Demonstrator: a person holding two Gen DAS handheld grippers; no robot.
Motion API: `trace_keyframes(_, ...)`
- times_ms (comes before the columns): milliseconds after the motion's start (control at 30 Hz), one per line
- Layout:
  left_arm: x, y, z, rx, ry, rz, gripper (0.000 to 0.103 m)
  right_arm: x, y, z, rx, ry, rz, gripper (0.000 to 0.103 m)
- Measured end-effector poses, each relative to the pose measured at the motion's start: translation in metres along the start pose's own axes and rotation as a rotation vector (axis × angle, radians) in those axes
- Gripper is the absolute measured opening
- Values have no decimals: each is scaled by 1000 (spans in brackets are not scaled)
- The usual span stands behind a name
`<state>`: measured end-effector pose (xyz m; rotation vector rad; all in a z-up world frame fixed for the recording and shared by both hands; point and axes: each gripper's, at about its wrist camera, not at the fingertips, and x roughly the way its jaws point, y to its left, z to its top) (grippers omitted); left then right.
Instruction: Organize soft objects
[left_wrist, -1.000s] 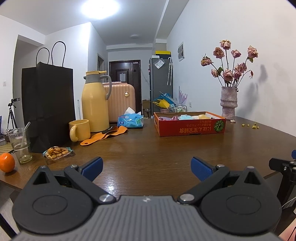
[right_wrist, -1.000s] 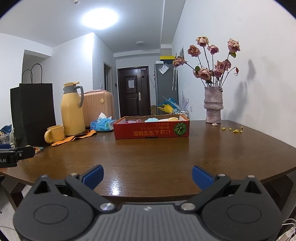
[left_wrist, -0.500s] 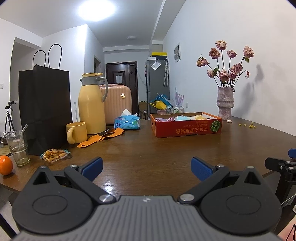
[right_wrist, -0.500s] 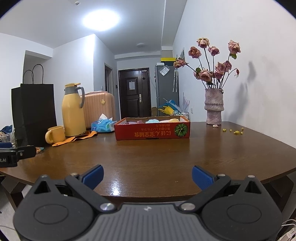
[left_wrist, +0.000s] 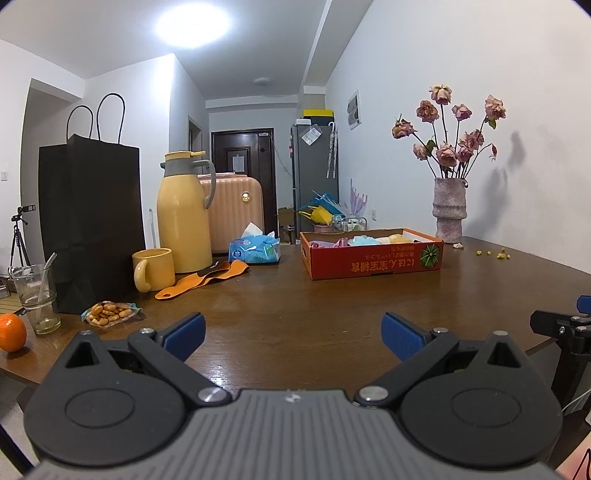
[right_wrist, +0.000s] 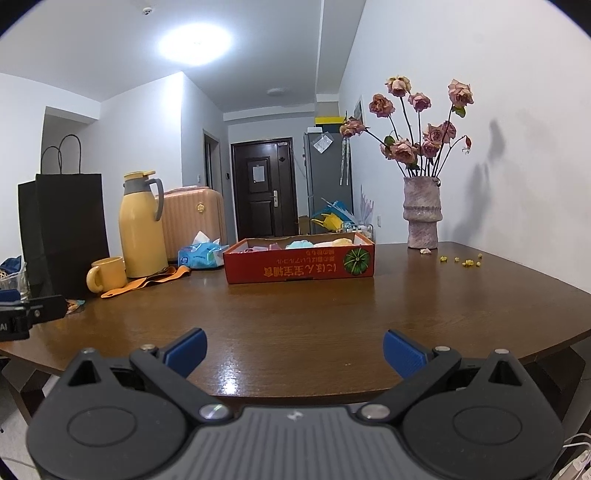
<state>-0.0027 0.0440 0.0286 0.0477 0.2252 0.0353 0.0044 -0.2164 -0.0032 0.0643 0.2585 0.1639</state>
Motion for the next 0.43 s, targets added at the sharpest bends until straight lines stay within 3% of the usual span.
trace_keyframes(433, -2, 2, 2, -12, -23, 4, 103, -2, -1, -2, -1, -10, -3, 102)
